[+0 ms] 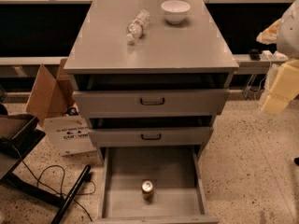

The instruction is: Pick orange can from bottom drawer and place on counter

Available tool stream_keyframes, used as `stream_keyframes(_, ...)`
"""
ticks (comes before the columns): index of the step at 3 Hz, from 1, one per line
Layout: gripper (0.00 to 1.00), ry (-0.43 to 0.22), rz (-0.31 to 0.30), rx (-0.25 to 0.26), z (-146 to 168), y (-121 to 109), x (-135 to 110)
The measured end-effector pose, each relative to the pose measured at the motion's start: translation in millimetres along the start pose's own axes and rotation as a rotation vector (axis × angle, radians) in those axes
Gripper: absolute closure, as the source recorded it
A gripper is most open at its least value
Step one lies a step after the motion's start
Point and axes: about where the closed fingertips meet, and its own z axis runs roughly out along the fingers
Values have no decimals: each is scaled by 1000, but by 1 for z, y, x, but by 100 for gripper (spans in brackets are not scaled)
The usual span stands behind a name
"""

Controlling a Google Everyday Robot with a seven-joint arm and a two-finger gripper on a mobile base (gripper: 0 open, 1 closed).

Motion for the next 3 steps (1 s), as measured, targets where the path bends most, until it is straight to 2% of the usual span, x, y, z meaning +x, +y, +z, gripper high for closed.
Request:
stream_keyframes(1, 0, 0, 0, 3, -1, 0, 0)
stream_keyframes(2, 0, -91, 18, -18, 31, 11, -1)
stream_keyframes(3, 0, -250, 32, -87, 98, 50, 13)
